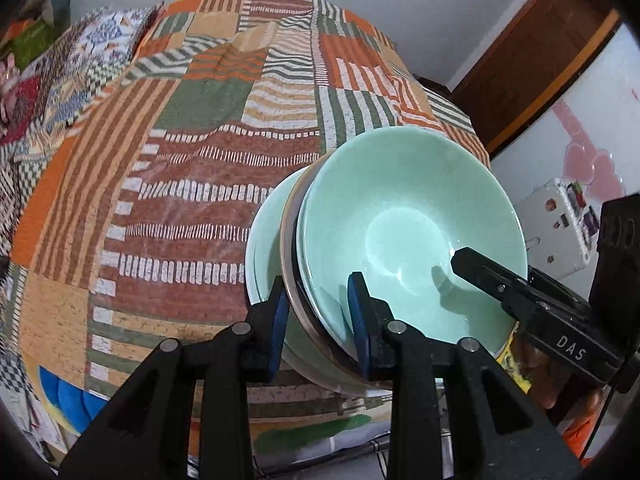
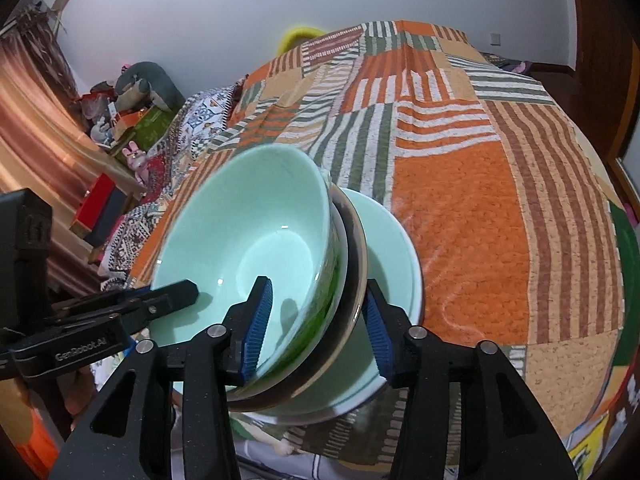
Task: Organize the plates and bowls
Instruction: 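Hold the bowl stack up with the left tool while the right tool slides the plates beneath it, then lower the bowl stack onto the plates and open both tools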
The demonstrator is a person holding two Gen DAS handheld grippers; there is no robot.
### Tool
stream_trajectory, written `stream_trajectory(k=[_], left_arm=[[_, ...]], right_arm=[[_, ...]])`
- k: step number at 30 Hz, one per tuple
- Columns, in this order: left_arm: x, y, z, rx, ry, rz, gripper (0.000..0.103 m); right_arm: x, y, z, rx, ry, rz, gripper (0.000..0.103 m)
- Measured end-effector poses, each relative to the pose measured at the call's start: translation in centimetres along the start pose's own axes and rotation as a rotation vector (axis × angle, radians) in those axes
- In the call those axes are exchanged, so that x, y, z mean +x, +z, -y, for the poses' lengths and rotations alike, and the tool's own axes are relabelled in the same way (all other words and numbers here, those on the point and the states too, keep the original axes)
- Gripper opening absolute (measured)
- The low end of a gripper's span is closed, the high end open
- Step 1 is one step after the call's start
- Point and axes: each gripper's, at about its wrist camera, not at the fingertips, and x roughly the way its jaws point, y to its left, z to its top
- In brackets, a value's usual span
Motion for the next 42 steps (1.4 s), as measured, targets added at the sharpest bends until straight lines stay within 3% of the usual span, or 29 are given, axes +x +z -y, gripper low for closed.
stream_trajectory(k=[5,9,12,22,27,30,32,35,37,42], left_arm=[[-0.2,0.0,0.2,0.017,0.014,0.017,0.03],[-1.1,-0.1,1.0,0.077,0.109,0.08,0.03],[-2.6,0.0,1.1,0.089,0.125,0.125,0.031],[-11.1,-0.3,3.6,0.146,0.152,0.374,0.032],[-16.2,-1.3,5.6,0.172,0.148,0.533,0.053],[-18.7,-1.9,6.5,0.179,0.137,0.607,0.061],[-20.4,-2.4,7.0,0.185,0.128,0.655,0.063],[-21.9,-3.2,7.6,0.201,0.132,0.701,0.067],[-22.8,-3.8,7.9,0.209,0.131,0.73,0.07],[-24.3,-5.0,8.2,0.218,0.124,0.786,0.09]], right_arm=[[0.2,0.2,-0.4,-0.032,-0.025,0.013,0.048],[0.2,0.4,-0.1,-0.022,-0.024,0.003,0.05],[-0.3,0.5,-0.3,-0.029,-0.023,0.011,0.05],[-7.8,1.8,-2.3,-0.119,-0.056,0.218,0.054],[-12.5,1.9,-4.0,-0.168,-0.066,0.36,0.055],[-14.9,1.6,-4.9,-0.193,-0.063,0.438,0.069],[-16.6,1.2,-5.5,-0.211,-0.053,0.5,0.069],[-18.4,0.8,-6.5,-0.241,-0.043,0.555,0.072],[-19.1,0.5,-7.0,-0.255,-0.036,0.584,0.08],[-20.2,-0.1,-8.2,-0.285,-0.015,0.64,0.087]])
